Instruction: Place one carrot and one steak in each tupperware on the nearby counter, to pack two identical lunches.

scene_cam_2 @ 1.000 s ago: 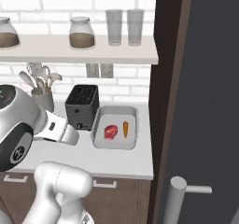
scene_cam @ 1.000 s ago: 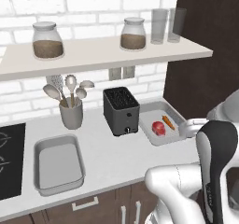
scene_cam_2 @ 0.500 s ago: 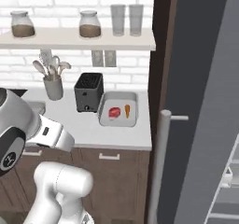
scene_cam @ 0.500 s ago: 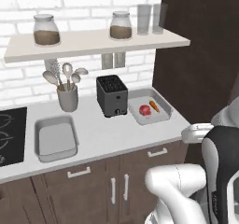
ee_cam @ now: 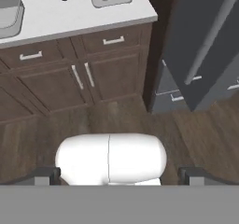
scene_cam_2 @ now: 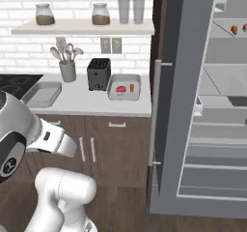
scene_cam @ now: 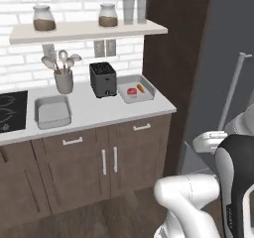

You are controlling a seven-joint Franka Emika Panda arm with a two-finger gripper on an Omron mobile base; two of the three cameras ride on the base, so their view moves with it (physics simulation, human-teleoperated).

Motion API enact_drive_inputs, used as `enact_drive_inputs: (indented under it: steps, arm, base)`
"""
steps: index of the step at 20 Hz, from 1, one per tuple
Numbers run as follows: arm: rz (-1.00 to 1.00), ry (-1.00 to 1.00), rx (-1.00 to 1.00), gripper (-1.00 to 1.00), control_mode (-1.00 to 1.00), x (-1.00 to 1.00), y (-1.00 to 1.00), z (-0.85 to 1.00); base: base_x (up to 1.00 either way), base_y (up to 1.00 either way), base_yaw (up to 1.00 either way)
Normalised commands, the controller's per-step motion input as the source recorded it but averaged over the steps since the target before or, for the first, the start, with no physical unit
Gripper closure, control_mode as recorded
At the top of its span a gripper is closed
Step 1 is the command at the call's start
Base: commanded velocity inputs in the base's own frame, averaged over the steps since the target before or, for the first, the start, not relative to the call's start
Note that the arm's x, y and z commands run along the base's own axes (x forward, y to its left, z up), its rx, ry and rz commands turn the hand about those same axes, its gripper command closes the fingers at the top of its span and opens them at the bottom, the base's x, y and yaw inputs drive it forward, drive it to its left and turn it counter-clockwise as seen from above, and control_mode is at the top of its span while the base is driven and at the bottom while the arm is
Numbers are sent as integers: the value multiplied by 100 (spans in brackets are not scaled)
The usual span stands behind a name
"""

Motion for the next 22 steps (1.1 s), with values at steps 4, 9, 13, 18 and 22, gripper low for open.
enact_drive_inputs:
  steps: [4,9,13,18,22]
  arm:
    - [0,0,0,-100,100,0,0,0]
    - [0,0,0,-100,100,0,0,0]
    - [0,0,0,-100,100,0,0,0]
    - [0,0,0,-100,100,0,0,0]
    - [0,0,0,-100,100,0,0,0]
  base:
    - [-93,-64,-31]
    - [-38,-56,-50]
    - [-12,-53,-56]
    - [0,-56,-59]
    - [0,-64,-57]
